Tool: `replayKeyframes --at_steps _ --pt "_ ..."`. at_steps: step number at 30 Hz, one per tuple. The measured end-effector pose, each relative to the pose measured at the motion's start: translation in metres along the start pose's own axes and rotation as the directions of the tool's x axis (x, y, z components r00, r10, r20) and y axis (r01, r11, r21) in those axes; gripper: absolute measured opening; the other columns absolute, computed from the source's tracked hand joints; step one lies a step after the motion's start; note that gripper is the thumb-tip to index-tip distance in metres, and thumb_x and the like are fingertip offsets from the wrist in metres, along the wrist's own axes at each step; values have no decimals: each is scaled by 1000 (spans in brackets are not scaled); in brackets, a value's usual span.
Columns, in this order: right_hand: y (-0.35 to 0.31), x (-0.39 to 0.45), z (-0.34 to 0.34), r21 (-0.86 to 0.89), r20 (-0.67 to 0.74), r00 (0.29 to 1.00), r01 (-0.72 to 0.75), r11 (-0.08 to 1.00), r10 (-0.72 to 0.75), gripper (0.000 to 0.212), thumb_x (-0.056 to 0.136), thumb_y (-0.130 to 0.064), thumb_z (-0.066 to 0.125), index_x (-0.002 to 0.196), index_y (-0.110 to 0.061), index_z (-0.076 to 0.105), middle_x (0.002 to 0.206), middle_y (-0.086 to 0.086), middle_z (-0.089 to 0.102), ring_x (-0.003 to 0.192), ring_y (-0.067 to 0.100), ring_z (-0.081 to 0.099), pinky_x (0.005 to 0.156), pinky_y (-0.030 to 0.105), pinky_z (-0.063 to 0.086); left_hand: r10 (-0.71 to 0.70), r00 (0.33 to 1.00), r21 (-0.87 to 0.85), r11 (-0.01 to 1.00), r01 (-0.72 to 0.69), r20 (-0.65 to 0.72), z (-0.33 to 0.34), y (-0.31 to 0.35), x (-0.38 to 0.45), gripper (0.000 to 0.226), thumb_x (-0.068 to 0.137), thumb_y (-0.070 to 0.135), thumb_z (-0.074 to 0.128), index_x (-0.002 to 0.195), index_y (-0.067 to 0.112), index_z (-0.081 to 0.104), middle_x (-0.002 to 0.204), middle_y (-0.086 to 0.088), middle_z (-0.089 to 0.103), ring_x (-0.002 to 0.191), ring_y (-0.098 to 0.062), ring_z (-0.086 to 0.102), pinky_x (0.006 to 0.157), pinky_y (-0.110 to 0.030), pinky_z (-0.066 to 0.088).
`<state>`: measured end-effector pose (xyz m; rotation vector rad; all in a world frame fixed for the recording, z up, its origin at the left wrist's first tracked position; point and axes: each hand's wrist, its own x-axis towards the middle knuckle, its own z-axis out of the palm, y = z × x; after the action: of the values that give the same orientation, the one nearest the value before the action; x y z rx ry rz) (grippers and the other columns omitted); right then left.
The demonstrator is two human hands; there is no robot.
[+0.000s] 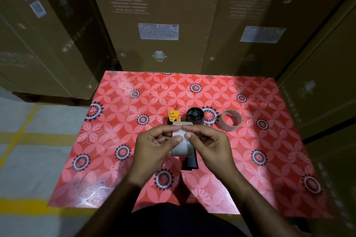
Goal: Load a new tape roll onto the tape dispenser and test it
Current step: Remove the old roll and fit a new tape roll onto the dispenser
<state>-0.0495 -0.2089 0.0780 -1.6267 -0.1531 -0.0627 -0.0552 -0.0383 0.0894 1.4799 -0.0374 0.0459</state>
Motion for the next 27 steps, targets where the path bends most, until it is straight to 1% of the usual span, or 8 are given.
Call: replayKeyframes --at_steps 3,7,11,15,18,20,24,27 --pt "1 1 1 -10 -7 1000 8 1000 -8 22 94 -8 68 109 -19 79 107 -2 78 106 16 72 92 38 57 -5 999 -5 1000 5 53 -1 2 -1 33 80 -11 73 108 7 72 89 12 77 83 -3 70 73 -16 53" --pt "2 -1 1 -49 64 997 40 998 -37 27 91 -14 71 117 -21 76 91 12 68 85 27 65 75 45 54 -3 999 -6 1000 3 -42 -3 0 0 21 77 8 77 97 15 77 86 3 77 82 -12 72 74 -22 55" --pt "2 3 0 -18 -5 1000 26 1000 -26 23 88 -10 75 109 -19 79 100 2 76 94 20 72 81 40 57 -2 1000 -19 1000 2 -28 2 4 -1 25 75 9 76 100 14 75 84 12 76 81 -3 70 72 -16 52" --pt "4 2 -1 -21 -21 1000 15 1000 -16 24 89 -13 74 112 -21 78 108 -1 77 102 21 73 88 44 58 -6 999 -19 1000 7 48 2 5 -1 35 81 -10 72 107 14 72 99 12 78 93 -4 71 78 -17 54" --pt "2 0 -1 -38 31 999 24 999 -23 27 89 -14 74 116 -19 76 102 2 75 93 23 71 78 41 57 -9 1000 27 1000 9 7 1 1 1 29 82 -8 73 102 13 74 84 15 74 82 -2 68 73 -16 53" --pt "2 0 -1 -60 5 1000 31 998 -31 23 89 -9 75 111 -17 78 96 -2 76 87 15 71 73 34 55 2 1000 32 999 -1 -14 2 -1 2 22 82 -2 73 98 13 75 84 10 76 82 -5 70 72 -17 53" --pt "3 3 0 -14 -60 998 -4 1000 3 19 92 -11 70 107 -17 79 106 -5 79 103 12 73 87 31 56 -18 999 14 1000 17 42 4 1 1 33 83 -9 71 110 11 72 93 10 78 86 -3 69 74 -16 52" --pt "4 2 -3 -31 -2 1000 3 1000 -3 23 91 -12 71 112 -20 77 109 -2 77 106 18 72 88 37 57 -13 999 43 999 11 51 3 -2 2 36 83 -12 70 113 8 71 86 14 73 83 -3 67 75 -17 52"
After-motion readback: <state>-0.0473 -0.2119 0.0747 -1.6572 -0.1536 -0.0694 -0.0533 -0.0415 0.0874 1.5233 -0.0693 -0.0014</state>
